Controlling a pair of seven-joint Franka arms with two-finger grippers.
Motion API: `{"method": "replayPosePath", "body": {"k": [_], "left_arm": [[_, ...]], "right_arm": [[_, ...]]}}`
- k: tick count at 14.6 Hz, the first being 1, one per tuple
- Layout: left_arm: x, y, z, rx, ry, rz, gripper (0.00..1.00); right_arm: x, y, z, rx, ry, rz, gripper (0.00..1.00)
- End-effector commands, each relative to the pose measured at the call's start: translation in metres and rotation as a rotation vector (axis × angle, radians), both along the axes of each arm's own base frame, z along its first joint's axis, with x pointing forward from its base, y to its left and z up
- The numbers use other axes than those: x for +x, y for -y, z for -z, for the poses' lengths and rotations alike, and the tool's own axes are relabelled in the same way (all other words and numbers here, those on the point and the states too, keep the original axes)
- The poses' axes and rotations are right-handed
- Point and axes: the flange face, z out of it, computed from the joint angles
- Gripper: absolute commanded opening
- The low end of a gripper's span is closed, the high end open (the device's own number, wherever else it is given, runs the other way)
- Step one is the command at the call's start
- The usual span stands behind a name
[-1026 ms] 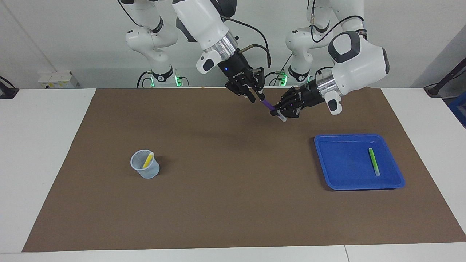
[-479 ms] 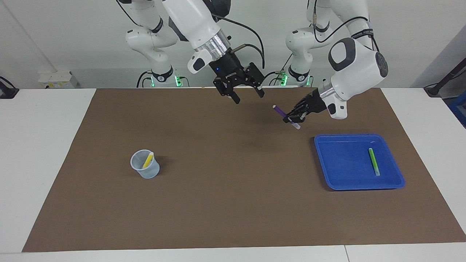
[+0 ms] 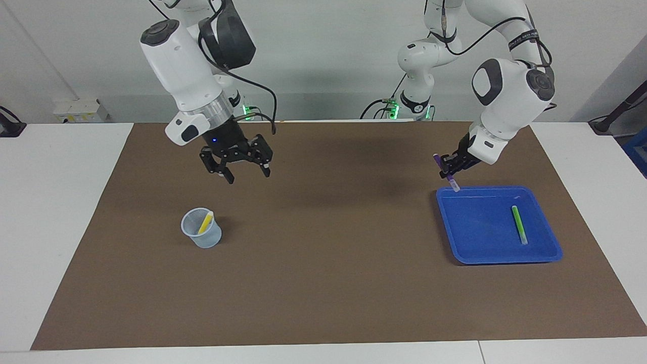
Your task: Right arm passes pens to left for tray arrangement
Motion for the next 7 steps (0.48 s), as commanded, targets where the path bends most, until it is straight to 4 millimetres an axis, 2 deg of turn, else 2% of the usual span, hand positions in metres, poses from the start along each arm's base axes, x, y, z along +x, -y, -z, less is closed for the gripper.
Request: {"method": "replayPosePath", "body": {"k": [1, 4, 5, 7], "left_arm": [[0.003, -0.008, 0.011, 0.071, 0.050, 0.113, 0.00], [0.011, -0.013, 0.016, 0.141, 0.091, 0.168, 0.00], [0.014, -0.016, 0.021, 0.156, 0.093, 0.181, 0.00], [0.025, -0.040, 0.036, 0.172, 0.096, 0.232, 0.00]], "right_arm": [[-0.001, 0.026, 0.027, -0.155, 0.026, -0.083, 1.00], [0.001, 0.033, 0.037, -0.296, 0.023, -0.155, 0.92], [0.000, 0.033, 0.046, -0.322, 0.003, -0.170, 0.90], [-0.001, 0.033, 0.065, -0.372, -0.046, -0.199, 0.84]]}}
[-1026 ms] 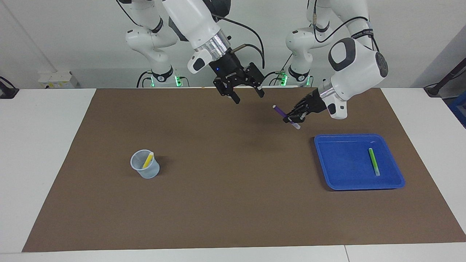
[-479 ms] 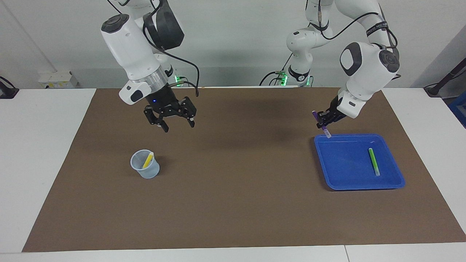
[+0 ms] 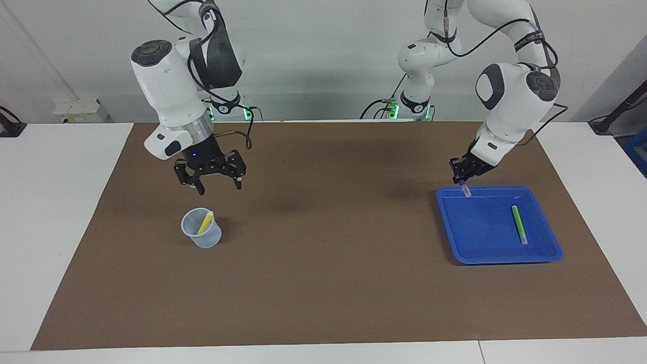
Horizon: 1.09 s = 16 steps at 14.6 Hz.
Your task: Right arm passes pens to left for tray arrangement
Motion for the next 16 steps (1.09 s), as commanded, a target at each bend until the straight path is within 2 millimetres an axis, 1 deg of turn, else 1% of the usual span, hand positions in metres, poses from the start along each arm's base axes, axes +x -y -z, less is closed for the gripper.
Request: {"method": "replayPosePath", "body": {"k": [1, 2, 4, 5, 6, 7, 8, 9, 11, 12, 13, 14, 16], "left_arm": [[0.018, -0.035, 0.028, 0.010, -0.004, 0.067, 0.00], [0.025, -0.044, 0.038, 0.000, -0.013, 0.065, 0.00], [0.038, -0.056, 0.052, 0.048, -0.022, 0.098, 0.00], [0.045, -0.060, 0.056, 0.077, -0.017, 0.121, 0.00], [0.051, -0.067, 0.066, 0.082, -0.026, 0.124, 0.00], [0.056, -0.082, 0.080, 0.076, -0.040, 0.110, 0.00], [0.060, -0.089, 0.088, 0.081, -0.040, 0.118, 0.00], [0.062, -0.089, 0.090, 0.091, -0.029, 0.131, 0.00], [0.063, -0.089, 0.091, 0.090, -0.022, 0.129, 0.00], [0.065, -0.090, 0.096, 0.084, -0.015, 0.128, 0.00], [0.066, -0.092, 0.104, 0.077, -0.003, 0.126, 0.00], [0.066, -0.098, 0.109, 0.073, -0.003, 0.113, 0.00], [0.064, -0.102, 0.111, 0.065, -0.017, 0.096, 0.00]], "right_arm": [[-0.002, 0.000, 0.023, -0.063, -0.046, -0.043, 0.78], [-0.001, -0.003, 0.031, -0.071, -0.057, -0.046, 0.69], [0.000, -0.015, 0.040, -0.117, -0.054, -0.041, 0.65], [0.000, -0.023, 0.048, -0.178, -0.053, -0.071, 0.61], [0.001, -0.026, 0.054, -0.218, -0.054, -0.089, 0.59], [0.001, -0.025, 0.060, -0.242, -0.064, -0.094, 0.58], [0.002, -0.025, 0.064, -0.240, -0.068, -0.095, 0.58], [0.004, -0.026, 0.068, -0.239, -0.068, -0.099, 0.58], [0.008, -0.031, 0.082, -0.261, -0.067, -0.126, 0.58], [0.009, -0.033, 0.087, -0.284, -0.062, -0.145, 0.57], [0.009, -0.032, 0.090, -0.302, -0.062, -0.157, 0.57], [0.010, -0.032, 0.094, -0.316, -0.062, -0.166, 0.56], [0.012, -0.031, 0.098, -0.321, -0.062, -0.171, 0.55]]}}
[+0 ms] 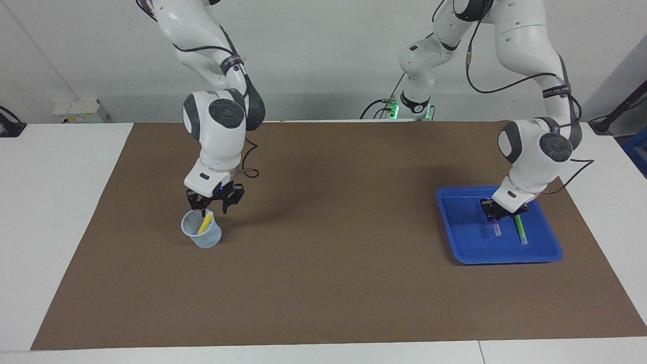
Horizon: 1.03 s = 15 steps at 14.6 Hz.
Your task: Right arm passes pens to left for tray arrangement
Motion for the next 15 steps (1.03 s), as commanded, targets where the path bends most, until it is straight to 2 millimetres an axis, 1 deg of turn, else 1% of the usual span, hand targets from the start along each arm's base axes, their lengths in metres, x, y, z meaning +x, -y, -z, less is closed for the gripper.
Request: {"method": "replayPosePath", "body": {"k": [1, 4, 10, 11, 12, 15], "left_arm": [[0.001, -0.008, 0.005, -0.001, 0.009, -0.010, 0.00], [-0.002, -0.008, 0.009, -0.001, 0.000, -0.032, 0.00], [-0.004, -0.009, 0.013, -0.001, -0.006, -0.098, 0.00], [-0.005, -0.013, 0.014, -0.001, -0.004, -0.105, 0.00], [-0.006, -0.013, 0.016, -0.002, -0.003, -0.104, 0.00], [-0.006, -0.016, 0.016, -0.003, 0.000, -0.111, 0.00]], "right_arm": [[0.003, -0.001, 0.007, -0.013, 0.011, -0.010, 0.54], [0.003, -0.001, 0.015, -0.009, 0.003, -0.014, 0.51], [-0.005, 0.001, 0.019, -0.029, -0.028, -0.009, 0.47], [-0.005, 0.003, 0.020, -0.031, -0.030, -0.006, 0.47], [-0.004, 0.005, 0.019, -0.031, -0.030, -0.002, 0.46], [-0.003, 0.011, 0.020, -0.036, -0.034, 0.008, 0.37]]}}
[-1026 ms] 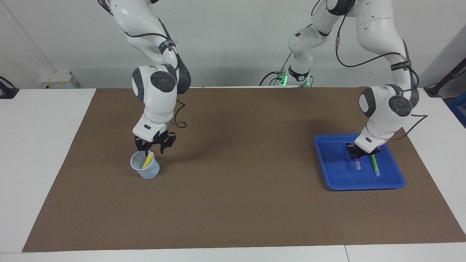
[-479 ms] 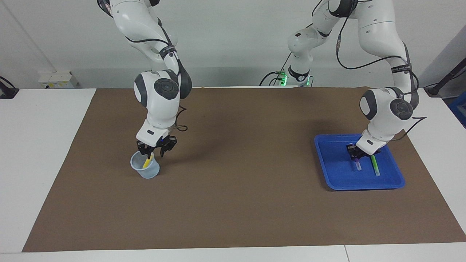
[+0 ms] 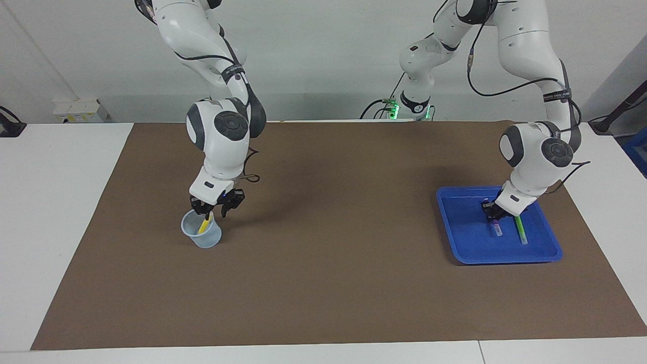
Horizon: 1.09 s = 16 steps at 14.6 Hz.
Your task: Right arm passes pens to left for tray arrangement
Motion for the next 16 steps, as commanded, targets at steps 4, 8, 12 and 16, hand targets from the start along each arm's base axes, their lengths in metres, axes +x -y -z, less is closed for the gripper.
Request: {"method": "replayPosePath", "body": {"k": [4, 8, 12, 16], "left_arm": [[-0.001, -0.003, 0.004, 0.003, 0.016, -0.017, 0.00], [-0.001, -0.001, 0.004, 0.003, 0.023, -0.019, 0.06], [0.000, -0.001, 0.003, 0.003, 0.027, -0.018, 0.16], [0.000, -0.001, 0.005, 0.002, 0.041, -0.017, 0.23]], "right_arm": [[-0.002, 0.008, -0.001, -0.025, 0.005, 0.004, 0.16], [-0.001, 0.008, -0.001, -0.025, 0.007, 0.005, 0.00], [-0.001, 0.009, -0.003, -0.025, 0.009, 0.008, 0.00], [-0.001, 0.006, -0.018, -0.041, 0.005, 0.007, 0.00]]}}
